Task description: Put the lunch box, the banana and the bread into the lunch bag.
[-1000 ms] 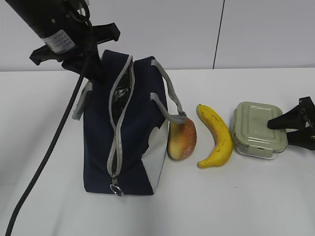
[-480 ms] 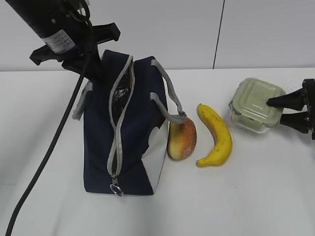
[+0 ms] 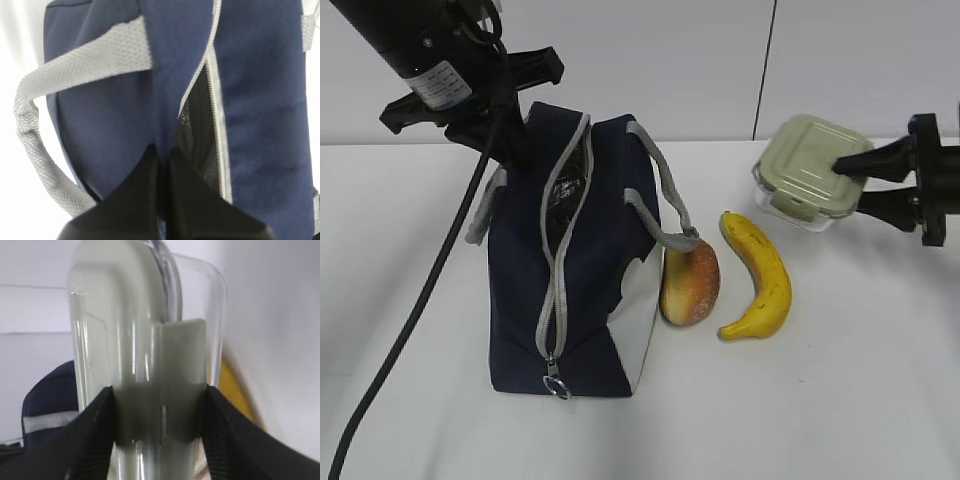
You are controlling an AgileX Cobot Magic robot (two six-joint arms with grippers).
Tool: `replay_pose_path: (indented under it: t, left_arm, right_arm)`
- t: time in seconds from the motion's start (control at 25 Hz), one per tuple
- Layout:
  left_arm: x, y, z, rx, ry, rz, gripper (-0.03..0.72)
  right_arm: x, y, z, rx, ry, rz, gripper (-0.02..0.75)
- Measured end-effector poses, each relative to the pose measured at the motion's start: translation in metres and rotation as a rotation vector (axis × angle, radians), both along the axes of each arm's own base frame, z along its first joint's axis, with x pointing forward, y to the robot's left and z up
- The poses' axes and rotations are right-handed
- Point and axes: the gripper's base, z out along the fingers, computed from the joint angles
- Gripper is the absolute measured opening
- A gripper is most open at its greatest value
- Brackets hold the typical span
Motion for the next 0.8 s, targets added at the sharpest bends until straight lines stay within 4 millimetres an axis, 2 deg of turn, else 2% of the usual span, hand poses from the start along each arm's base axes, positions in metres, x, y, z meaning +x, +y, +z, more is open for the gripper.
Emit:
replay_pose_path:
  t: [0.2, 0.36, 0.56, 0.8]
  left_arm:
    - [0.000, 0.000, 0.000, -0.001, -0.004, -0.002, 0.002]
    - [0.000, -0.002, 0.001, -0.024, -0.005, -0.018, 0.001]
    - [0.000, -0.006, 0.003, -0.065, -0.010, -0.035, 0.001]
    - [0.001, -0.007, 0.004, -0.080, -0.029, -0.039, 0.001]
  right_arm:
    - [0.004, 0.060, 0.038, -0.019, -0.041, 0.193, 0.382]
    - [0.010, 0.096, 0.074, -0.051, -0.105, 0.314, 0.382]
    - [0.017, 0.124, 0.112, -0.071, -0.133, 0.408, 0.381]
    - [0.019, 0.146, 0.132, -0.082, -0.096, 0.453, 0.381]
